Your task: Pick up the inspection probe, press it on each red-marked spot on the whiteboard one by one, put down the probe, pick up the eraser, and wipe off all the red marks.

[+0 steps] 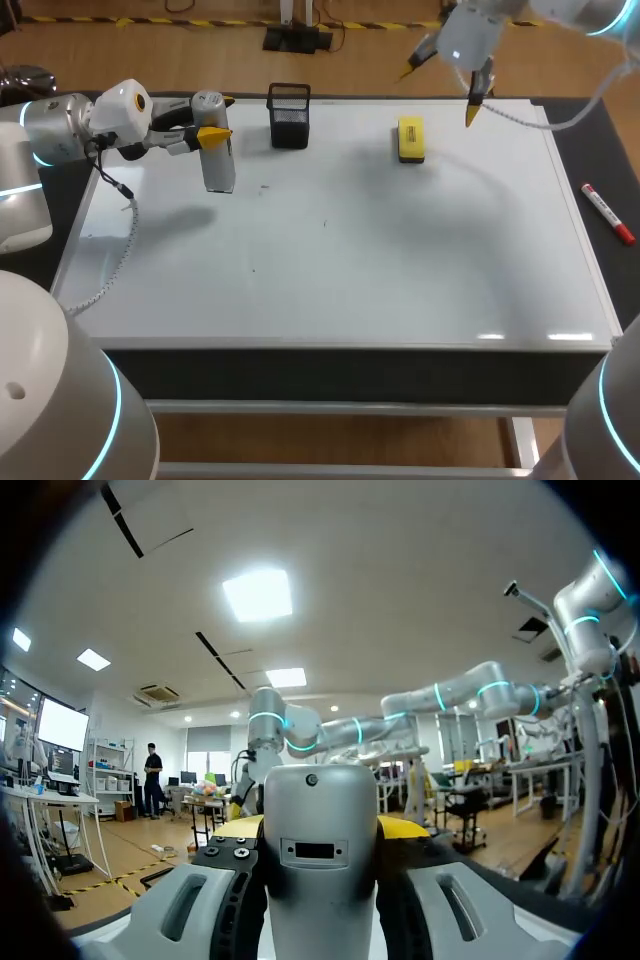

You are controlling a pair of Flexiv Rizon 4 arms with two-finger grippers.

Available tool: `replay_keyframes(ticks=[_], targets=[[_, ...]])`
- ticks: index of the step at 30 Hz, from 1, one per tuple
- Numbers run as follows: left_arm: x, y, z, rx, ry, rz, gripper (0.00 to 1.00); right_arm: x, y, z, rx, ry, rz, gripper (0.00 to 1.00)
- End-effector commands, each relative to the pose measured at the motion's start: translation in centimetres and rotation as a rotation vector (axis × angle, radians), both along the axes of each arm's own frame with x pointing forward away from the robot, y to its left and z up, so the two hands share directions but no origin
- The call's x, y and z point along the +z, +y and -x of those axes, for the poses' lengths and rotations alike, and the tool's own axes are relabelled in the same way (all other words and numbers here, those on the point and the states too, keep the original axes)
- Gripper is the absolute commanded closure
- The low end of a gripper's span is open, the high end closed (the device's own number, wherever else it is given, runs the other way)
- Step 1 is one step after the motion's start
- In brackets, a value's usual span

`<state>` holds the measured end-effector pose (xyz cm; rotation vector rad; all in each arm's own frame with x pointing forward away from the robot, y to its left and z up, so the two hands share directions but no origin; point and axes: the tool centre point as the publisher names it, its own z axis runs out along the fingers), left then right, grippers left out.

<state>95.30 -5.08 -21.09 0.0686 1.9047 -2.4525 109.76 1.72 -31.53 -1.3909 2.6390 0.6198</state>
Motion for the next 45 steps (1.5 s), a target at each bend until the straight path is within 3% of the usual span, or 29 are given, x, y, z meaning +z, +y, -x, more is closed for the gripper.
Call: replay_keyframes(ticks=[1, 6, 11, 13, 14, 16, 37, 40, 45], targets=[[0.1, 0.0, 0.0, -0.001, 0.0, 0.0, 1.0, 3.9, -1.5, -0.7, -0.279, 0.149, -0.014, 0.0], [0.1, 0.0, 0.0, -0.001, 0.0, 0.0, 1.0, 6.3, -2.4, -0.9, -0.411, 0.211, 0.016, 0.0], [0.1, 0.0, 0.0, -0.001, 0.0, 0.0, 1.0, 7.8, -3.4, -0.9, -0.478, 0.265, -0.01, 0.0], [0.1, 0.0, 0.0, -0.001, 0.0, 0.0, 1.0, 8.6, -3.5, -0.9, -0.452, 0.219, -0.058, 0.0], [0.1, 0.0, 0.0, -0.001, 0.0, 0.0, 1.0, 8.8, -3.5, -1.0, -0.488, 0.271, -0.021, 0.0], [0.1, 0.0, 0.0, -0.001, 0.0, 0.0, 1.0, 9.2, -3.8, -1.0, -0.46, 0.267, -0.063, 0.0], [-0.1, -0.7, 0.5, -0.013, 0.008, 0.005, 1.0, 9.2, -3.8, -1.0, -0.46, 0.267, -0.063, 0.0], [-0.2, -1.0, -0.3, -0.016, 0.025, 0.02, 1.0, 9.2, -3.8, -1.0, -0.46, 0.267, -0.063, 0.0], [1.4, -1.5, -2.3, -0.036, 0.024, 0.034, 1.0, 9.2, -3.8, -1.0, -0.46, 0.267, -0.063, 0.0]])
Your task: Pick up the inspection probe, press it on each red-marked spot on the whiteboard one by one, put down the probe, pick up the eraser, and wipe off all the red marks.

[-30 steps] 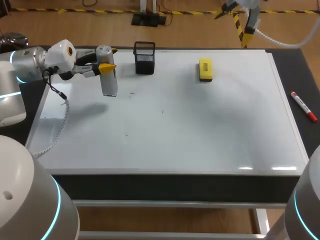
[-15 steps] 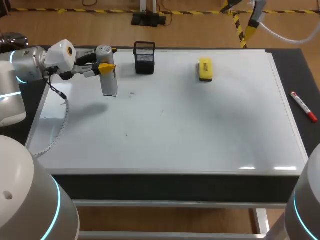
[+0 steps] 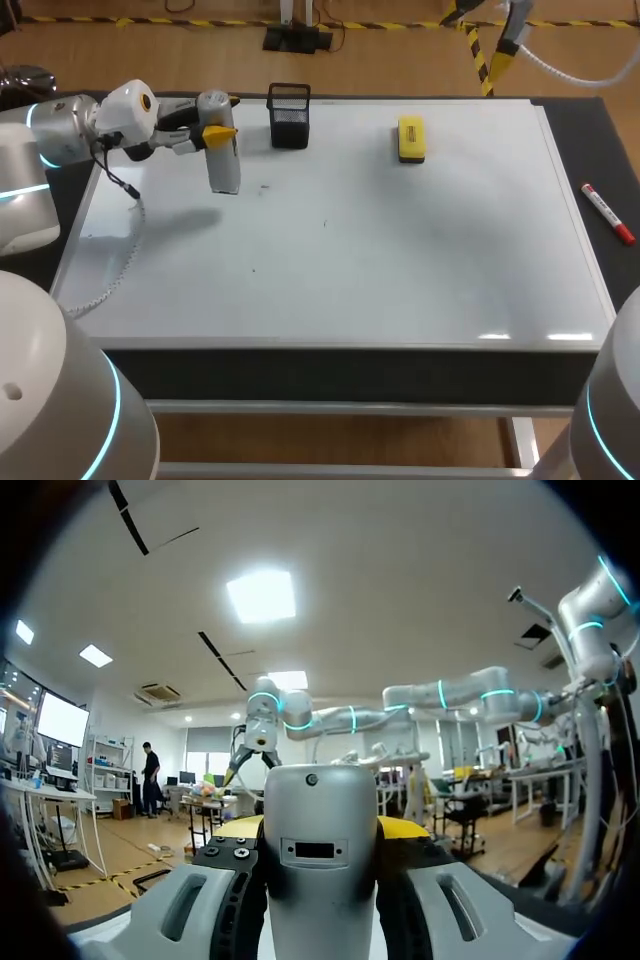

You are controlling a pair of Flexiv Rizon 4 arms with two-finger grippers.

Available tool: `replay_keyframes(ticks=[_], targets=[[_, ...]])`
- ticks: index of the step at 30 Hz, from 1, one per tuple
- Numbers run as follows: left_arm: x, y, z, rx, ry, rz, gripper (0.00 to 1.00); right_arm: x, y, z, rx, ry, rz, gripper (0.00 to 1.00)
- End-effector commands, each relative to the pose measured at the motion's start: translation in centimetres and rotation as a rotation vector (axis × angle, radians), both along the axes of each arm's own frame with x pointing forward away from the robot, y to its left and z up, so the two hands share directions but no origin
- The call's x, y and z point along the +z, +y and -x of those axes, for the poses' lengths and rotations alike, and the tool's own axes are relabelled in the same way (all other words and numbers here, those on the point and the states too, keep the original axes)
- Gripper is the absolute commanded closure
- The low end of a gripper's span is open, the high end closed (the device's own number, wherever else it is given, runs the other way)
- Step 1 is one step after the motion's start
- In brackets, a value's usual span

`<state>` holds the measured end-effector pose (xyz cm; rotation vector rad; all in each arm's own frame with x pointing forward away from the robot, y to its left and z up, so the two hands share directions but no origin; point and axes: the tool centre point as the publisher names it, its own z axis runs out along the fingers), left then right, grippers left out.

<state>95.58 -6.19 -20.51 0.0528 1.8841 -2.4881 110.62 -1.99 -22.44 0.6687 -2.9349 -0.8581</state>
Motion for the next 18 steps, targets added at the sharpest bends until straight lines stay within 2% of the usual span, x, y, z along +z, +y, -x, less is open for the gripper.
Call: replay_keyframes(ticks=[1, 6, 9, 12, 14, 15, 18], targets=[[1.2, -0.4, -2.4, -0.037, 0.007, 0.022, 1.0, 0.1, -0.1, -0.2, 0.003, 0.003, 0.005, 0.0], [3.7, -1.3, -4.5, -0.065, -0.007, -0.002, 1.0, 0.1, -0.1, -0.2, 0.003, 0.003, 0.005, 0.0], [5.1, -2.0, -6.1, -0.107, -0.019, 0.022, 1.0, 0.1, -0.1, -0.2, 0.003, 0.003, 0.005, 0.0], [6.4, -3.0, -7.8, -0.139, -0.038, 0.008, 1.0, 0.1, -0.1, -0.2, 0.003, 0.003, 0.005, 0.0], [7.0, -3.6, -8.9, -0.16, -0.043, -0.009, 1.0, 0.1, -0.1, -0.2, 0.003, 0.003, 0.005, 0.0], [7.3, -3.9, -9.6, -0.176, -0.039, 0.009, 1.0, 0.1, -0.1, -0.2, 0.003, 0.003, 0.005, 0.0], [8.1, -4.8, -11.1, -0.213, -0.058, 0.007, 1.0, 0.1, -0.1, -0.2, 0.003, 0.003, 0.005, 0.0]])
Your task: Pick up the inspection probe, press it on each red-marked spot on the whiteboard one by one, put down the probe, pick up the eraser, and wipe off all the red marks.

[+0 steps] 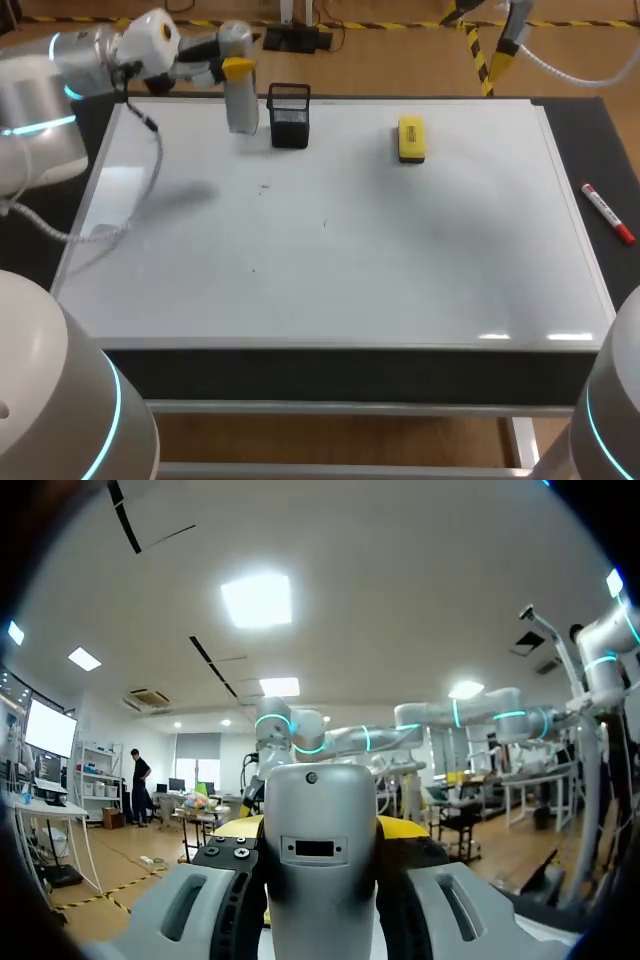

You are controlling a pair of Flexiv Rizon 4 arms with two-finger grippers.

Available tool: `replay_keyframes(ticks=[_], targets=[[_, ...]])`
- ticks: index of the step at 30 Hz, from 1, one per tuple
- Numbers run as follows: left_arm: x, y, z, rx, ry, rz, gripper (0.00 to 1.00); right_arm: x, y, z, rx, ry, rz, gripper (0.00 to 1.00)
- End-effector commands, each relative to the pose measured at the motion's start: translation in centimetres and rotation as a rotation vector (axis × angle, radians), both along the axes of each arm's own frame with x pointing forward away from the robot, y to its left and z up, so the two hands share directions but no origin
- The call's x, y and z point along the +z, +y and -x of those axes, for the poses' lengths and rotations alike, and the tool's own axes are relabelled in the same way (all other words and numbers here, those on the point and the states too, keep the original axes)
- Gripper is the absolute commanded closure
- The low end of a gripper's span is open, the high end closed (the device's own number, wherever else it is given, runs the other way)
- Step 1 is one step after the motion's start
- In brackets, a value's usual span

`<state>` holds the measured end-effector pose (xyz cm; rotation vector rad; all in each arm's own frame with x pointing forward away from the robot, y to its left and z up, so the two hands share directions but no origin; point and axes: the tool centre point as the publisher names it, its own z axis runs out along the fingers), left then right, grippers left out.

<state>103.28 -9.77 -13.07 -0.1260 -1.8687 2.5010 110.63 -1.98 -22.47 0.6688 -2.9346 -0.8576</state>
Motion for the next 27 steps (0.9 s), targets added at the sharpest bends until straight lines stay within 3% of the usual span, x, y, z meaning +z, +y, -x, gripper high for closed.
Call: replay_keyframes(ticks=[1, 6, 14, 27], targets=[[0.9, -1.6, -3.8, -0.162, -0.047, -0.005, 1.0, 0.1, -0.1, -0.1, 0.003, 0.002, 0.005, 0.0], [1.6, -3.4, -5.4, -0.199, -0.065, -0.01, 1.0, 0.1, -0.1, -0.1, 0.003, 0.002, 0.005, 0.0], [0.7, -5.2, -7.6, -0.22, -0.051, -0.004, 1.0, 0.1, -0.1, -0.1, 0.003, 0.002, 0.005, 0.0], [-1.1, -6.3, -8.6, -0.214, -0.062, 0.017, 1.0, 0.1, -0.1, -0.1, 0.003, 0.002, 0.005, 0.0]])
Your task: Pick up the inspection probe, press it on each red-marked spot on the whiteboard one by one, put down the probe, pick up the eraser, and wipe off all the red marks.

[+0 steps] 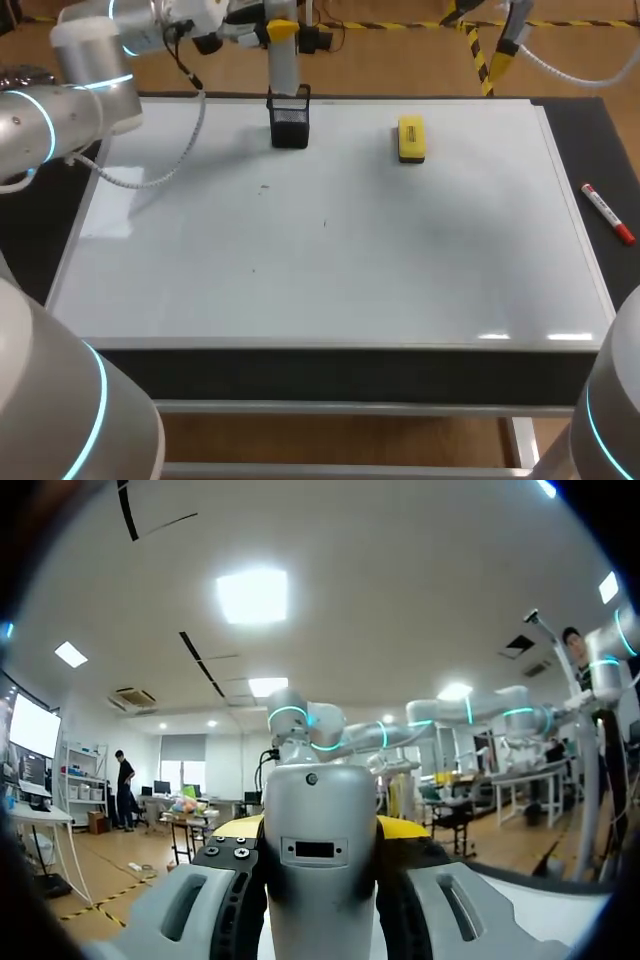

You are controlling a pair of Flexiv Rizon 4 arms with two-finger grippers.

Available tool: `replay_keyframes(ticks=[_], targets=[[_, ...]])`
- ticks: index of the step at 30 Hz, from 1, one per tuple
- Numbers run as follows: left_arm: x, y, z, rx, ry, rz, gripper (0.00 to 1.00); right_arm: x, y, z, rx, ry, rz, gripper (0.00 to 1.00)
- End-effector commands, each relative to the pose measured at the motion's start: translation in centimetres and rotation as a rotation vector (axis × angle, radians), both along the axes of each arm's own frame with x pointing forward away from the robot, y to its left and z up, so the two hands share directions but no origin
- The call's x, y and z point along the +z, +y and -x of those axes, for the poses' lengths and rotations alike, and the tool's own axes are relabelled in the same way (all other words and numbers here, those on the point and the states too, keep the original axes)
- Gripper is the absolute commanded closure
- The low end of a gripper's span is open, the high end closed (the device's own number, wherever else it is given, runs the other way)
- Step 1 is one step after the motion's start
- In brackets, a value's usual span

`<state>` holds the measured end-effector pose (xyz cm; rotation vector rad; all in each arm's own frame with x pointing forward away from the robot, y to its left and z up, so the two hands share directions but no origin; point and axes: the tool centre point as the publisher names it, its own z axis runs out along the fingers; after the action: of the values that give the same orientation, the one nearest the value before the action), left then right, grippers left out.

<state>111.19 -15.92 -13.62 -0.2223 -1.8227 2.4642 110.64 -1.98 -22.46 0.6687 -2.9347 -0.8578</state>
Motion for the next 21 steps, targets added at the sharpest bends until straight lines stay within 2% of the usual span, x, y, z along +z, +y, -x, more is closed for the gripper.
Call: replay_keyframes(ticks=[1, 9, 21], targets=[[-0.8, -0.2, -0.7, -0.133, -0.041, 0.01, 1.0, 0.1, -0.1, -0.1, 0.003, 0.002, 0.005, 0.0], [-2.7, -0.2, -1.1, -0.117, -0.019, -0.003, 1.0, 0.1, -0.1, -0.1, 0.003, 0.002, 0.005, 0.0], [-5.6, -0.4, -1.4, -0.094, -0.007, 0.019, 1.0, 0.1, -0.1, -0.1, 0.003, 0.002, 0.005, 0.0]])
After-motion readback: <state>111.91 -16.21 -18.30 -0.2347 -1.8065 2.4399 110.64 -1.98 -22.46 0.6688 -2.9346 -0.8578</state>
